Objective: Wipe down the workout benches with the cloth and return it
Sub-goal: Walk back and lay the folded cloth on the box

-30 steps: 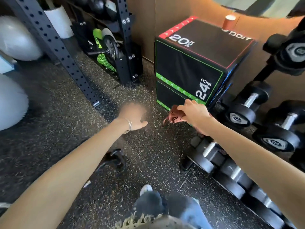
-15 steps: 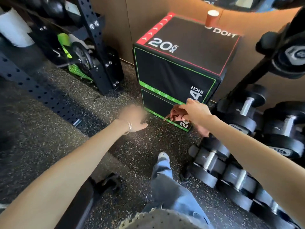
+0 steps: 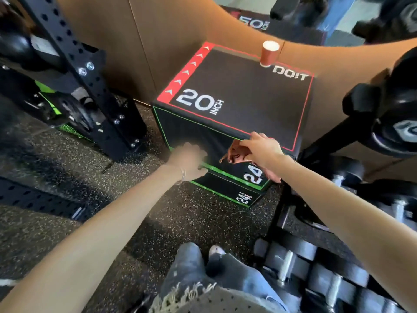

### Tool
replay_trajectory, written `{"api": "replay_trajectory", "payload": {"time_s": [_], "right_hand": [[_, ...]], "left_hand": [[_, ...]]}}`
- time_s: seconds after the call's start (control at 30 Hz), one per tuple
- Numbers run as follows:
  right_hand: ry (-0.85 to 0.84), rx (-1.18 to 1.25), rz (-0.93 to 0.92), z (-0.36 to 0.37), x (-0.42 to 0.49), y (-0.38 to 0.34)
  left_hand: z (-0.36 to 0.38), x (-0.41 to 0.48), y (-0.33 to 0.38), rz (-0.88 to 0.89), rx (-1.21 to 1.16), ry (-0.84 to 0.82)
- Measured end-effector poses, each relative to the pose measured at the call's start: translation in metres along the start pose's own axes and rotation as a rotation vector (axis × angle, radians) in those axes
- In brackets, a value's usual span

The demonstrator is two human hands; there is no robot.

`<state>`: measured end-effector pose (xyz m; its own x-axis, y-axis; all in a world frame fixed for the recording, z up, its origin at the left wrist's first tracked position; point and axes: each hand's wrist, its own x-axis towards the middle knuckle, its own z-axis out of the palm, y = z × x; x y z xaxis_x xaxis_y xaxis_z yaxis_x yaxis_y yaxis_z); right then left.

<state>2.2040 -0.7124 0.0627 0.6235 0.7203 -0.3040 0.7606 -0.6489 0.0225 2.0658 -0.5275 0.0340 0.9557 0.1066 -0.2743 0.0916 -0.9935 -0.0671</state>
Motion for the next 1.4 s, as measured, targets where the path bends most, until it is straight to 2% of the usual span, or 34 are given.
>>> {"api": "replay_trajectory", "payload": {"time_s": [0.33, 0.47, 0.6, 0.67, 0.8, 0.9, 0.97, 1.07, 1.23, 1.4], "right_hand": [[0.034, 0.029, 0.123, -0.019, 0.110, 0.025], [0.033, 0.032, 0.204, -0.029, 0.161, 0.031], [0.100, 0.033, 0.327, -0.028, 0.201, 0.036], [0.051, 0.059, 0.350, -0.022, 0.213, 0.039], [-0.135, 0.245, 0.323, -0.008, 0.228, 0.054], [-0.101, 0.465, 0.308, -0.005, 0.229, 0.073], [-0.041, 0.528, 0.365, -0.004, 0.228, 0.092], [-0.073, 0.480, 0.441, 0.002, 0.224, 0.121], [-0.182, 0.368, 0.468, 0.014, 0.223, 0.141], [-0.245, 0.400, 0.462, 0.016, 0.224, 0.153]], "left_hand": [[-0.023, 0.139, -0.078, 0.129, 0.014, -0.014], [-0.037, 0.191, -0.111, 0.196, 0.037, -0.025], [-0.045, 0.234, -0.135, 0.260, 0.086, -0.041], [-0.045, 0.248, -0.140, 0.272, 0.083, -0.066], [-0.038, 0.271, -0.141, 0.304, 0.118, -0.106], [-0.036, 0.289, -0.136, 0.323, 0.071, -0.100], [-0.035, 0.300, -0.126, 0.333, 0.022, -0.100], [-0.035, 0.317, -0.103, 0.340, -0.093, -0.125], [-0.037, 0.339, -0.061, 0.369, -0.191, -0.145], [-0.037, 0.358, -0.044, 0.322, -0.236, -0.198]]}}
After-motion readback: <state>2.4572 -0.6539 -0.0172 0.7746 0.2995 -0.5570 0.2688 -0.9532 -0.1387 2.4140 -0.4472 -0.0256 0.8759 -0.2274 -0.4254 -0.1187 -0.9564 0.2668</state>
